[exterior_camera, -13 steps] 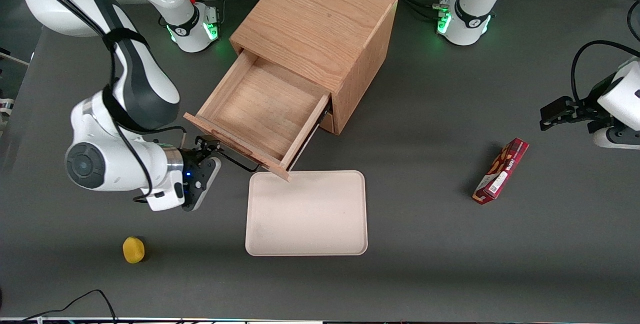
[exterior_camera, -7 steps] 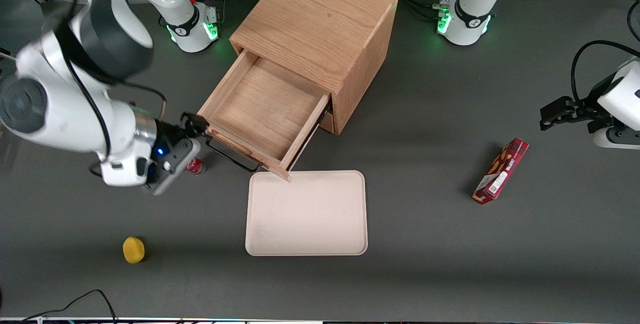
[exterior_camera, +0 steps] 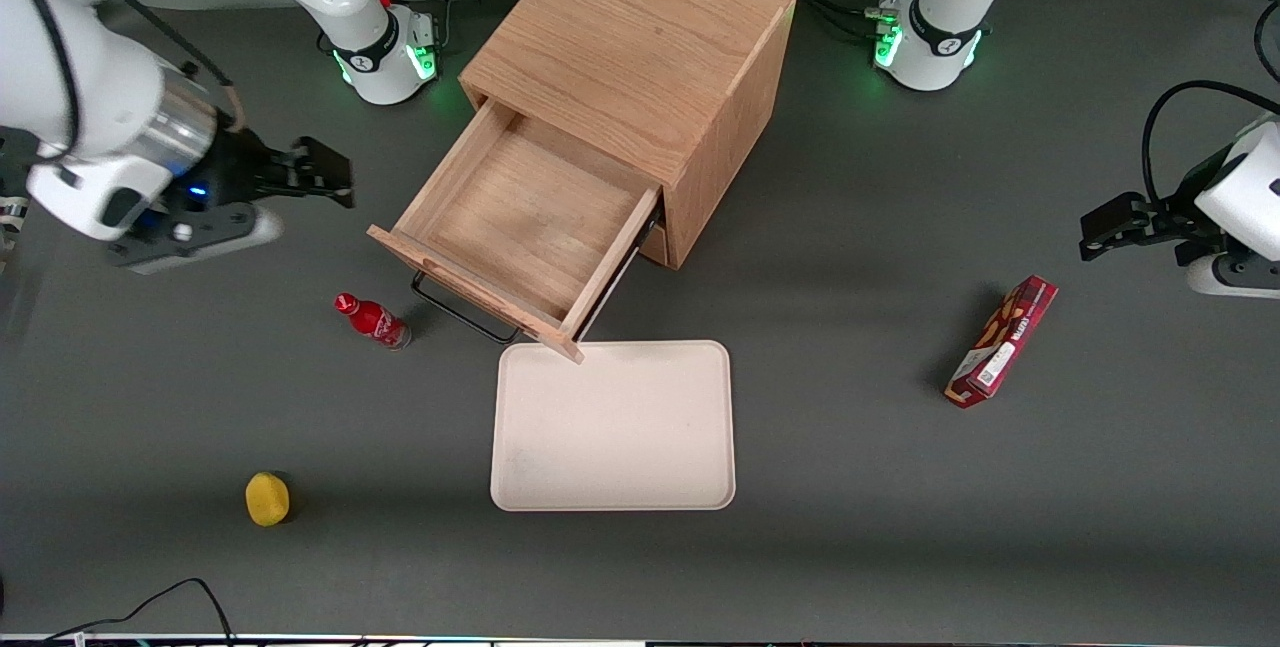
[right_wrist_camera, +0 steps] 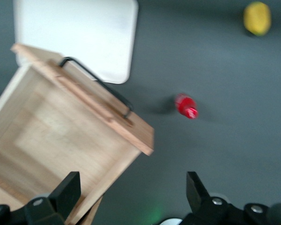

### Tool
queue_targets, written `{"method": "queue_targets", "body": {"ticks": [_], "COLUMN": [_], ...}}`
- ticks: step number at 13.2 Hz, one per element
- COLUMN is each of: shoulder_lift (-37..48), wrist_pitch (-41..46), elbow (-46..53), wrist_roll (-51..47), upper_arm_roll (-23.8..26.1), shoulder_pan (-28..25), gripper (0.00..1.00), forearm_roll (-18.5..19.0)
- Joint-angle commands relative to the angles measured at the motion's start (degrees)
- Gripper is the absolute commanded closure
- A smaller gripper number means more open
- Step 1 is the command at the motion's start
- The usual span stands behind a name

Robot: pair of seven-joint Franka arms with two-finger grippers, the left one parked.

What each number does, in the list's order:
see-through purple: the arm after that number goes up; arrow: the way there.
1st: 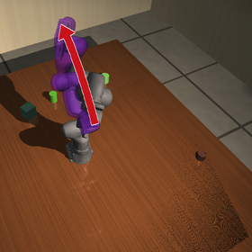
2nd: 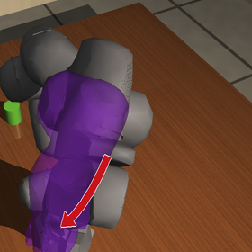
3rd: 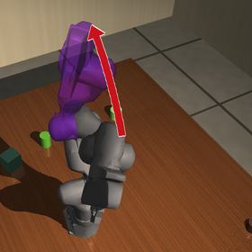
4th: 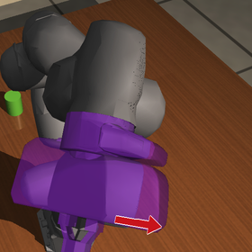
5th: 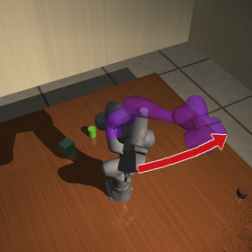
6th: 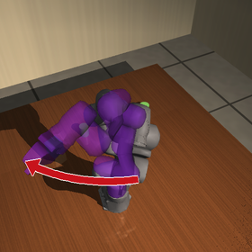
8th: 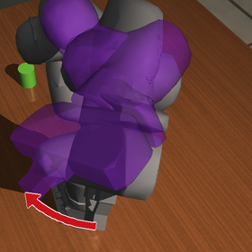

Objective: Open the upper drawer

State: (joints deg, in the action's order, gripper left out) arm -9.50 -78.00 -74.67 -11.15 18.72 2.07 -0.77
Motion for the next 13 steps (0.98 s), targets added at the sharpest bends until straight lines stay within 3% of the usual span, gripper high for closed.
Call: {"method": "queue_targets", "body": {"ticks": [1,6,9,13], "shoulder_lift": [6.9,21.9,25.8,23.7], "wrist_pitch": [0.8,-15.3,-19.3,-17.4], "elbow": [-8.8,-34.3,-40.4,-37.2], "wrist_roll": [-2.4,2.0,2.2,2.8], "upper_arm_roll": [-3.7,-10.9,-12.2,-12.5], "shoulder_pan": [0.0,0.0,-0.2,-0.1], "gripper": [0.0,0.0,0.0,0.0], "forearm_roll": [1.2,0.3,0.3,0.4]}}
